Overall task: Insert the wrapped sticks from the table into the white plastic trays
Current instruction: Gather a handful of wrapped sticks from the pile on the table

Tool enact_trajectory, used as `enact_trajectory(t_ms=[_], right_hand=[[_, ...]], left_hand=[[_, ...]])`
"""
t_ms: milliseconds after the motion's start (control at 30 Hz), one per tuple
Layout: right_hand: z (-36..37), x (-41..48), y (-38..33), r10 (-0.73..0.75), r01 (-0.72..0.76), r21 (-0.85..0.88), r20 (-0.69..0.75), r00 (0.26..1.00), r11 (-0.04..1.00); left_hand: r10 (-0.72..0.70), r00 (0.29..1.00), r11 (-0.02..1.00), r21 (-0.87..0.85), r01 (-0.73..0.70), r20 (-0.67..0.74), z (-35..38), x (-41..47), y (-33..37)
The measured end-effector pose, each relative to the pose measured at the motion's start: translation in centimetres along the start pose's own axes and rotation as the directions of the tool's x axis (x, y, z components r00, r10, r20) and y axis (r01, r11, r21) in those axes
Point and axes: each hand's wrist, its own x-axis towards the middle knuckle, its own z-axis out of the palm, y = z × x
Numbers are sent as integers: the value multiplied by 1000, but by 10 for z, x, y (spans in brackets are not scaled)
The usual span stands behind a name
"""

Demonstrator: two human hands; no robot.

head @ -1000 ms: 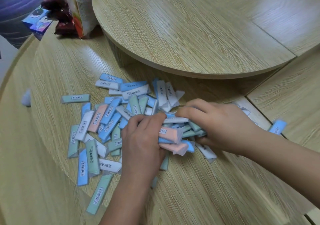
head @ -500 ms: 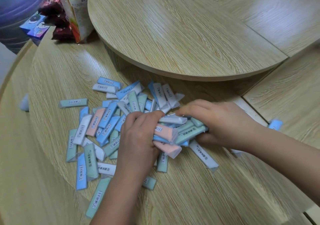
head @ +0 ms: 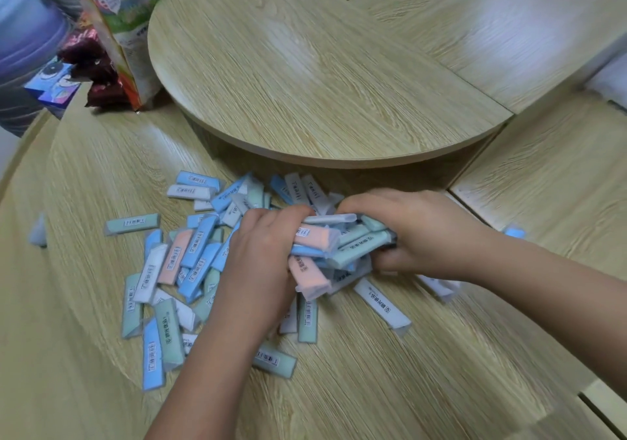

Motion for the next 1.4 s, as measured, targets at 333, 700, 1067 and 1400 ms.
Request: enact_trajectory(t_ms=[333,700,1067,1400], right_hand=[[-17,-24,-9,78,-75,40,-63,995,996],[-29,-104,-3,179,-171,72,-116,977,983],[-44,-212,55,327,-322,61,-105,939,945],[-73,-296,135,321,-313,78,-135,938,947]], left_hand=[[57,997,998,26,-59,45,-18,0,24],[160,975,987,2,-162,154,7,-10,79],[249,941,968,-31,-249,227,73,-11,175],[337,906,935,17,-353,257,141,13,266]])
